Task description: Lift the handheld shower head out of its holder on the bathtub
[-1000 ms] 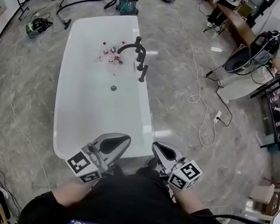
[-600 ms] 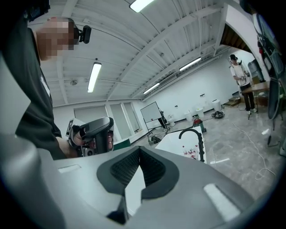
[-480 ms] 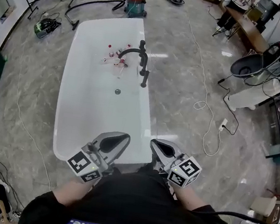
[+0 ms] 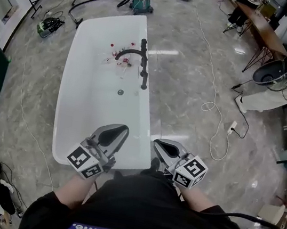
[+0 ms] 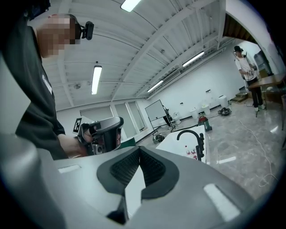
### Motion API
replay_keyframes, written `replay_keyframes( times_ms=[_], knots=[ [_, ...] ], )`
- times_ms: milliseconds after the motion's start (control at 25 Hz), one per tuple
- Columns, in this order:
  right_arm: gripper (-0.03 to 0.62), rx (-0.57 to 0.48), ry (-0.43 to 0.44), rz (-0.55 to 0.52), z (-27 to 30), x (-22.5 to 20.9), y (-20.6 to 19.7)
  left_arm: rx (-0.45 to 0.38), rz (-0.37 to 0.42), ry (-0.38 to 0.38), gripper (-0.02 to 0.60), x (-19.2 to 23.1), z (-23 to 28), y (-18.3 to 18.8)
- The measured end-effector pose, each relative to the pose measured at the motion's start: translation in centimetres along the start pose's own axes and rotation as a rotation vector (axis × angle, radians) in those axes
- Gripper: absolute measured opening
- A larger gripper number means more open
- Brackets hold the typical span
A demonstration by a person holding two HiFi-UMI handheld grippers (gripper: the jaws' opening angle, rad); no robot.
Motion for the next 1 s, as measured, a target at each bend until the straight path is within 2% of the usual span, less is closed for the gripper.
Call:
replay_keyframes(
  times_ms=[320,440,1000],
  knots=[
    [0.003,0.002,0.003,0.023,-1.3,-3.3,-0.2,0.037,0.022,0.018,0.000,1.3,4.8,-0.2],
    [0.003,0.002,0.010,0.029,-1.5,-3.9,-0.4,0.060,0.017,0.022,0.064,1.9,6.1,-0.7],
    [0.003,0.004,-0.030,0.078,-2.8,-6.0,-1.3,0.112,0.047,0.084,0.095,6.7,11.2,-2.4]
  ],
)
Point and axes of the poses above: the fingertips, and each gripper's own axes: z forward along the fingers, x to its left, y out of its top, the point moved 9 cm from there along -z, backward along the fingers, and after that the axes turned 5 degrees about y, right-handed, at the moved point
